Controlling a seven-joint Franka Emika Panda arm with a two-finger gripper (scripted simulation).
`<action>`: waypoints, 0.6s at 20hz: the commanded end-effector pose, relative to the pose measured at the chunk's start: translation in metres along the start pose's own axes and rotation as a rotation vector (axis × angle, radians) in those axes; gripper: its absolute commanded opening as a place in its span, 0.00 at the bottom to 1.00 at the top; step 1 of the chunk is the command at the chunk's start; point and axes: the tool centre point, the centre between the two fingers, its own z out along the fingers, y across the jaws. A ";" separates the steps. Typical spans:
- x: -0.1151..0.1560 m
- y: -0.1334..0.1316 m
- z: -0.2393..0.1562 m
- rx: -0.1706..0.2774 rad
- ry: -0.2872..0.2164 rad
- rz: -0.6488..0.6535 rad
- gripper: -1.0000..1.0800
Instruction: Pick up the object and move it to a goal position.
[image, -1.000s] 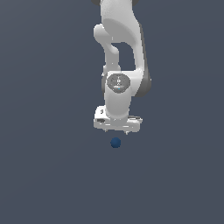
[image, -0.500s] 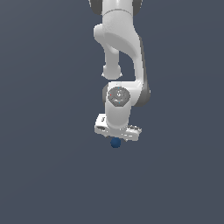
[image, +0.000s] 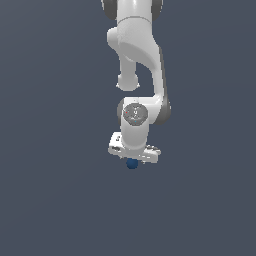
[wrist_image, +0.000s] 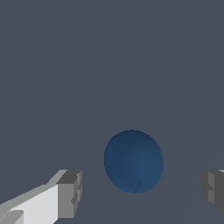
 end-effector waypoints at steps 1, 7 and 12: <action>-0.001 0.000 0.012 0.000 -0.001 0.001 0.96; -0.001 0.000 0.037 0.000 -0.001 0.003 0.96; 0.000 0.000 0.040 0.000 -0.001 0.003 0.00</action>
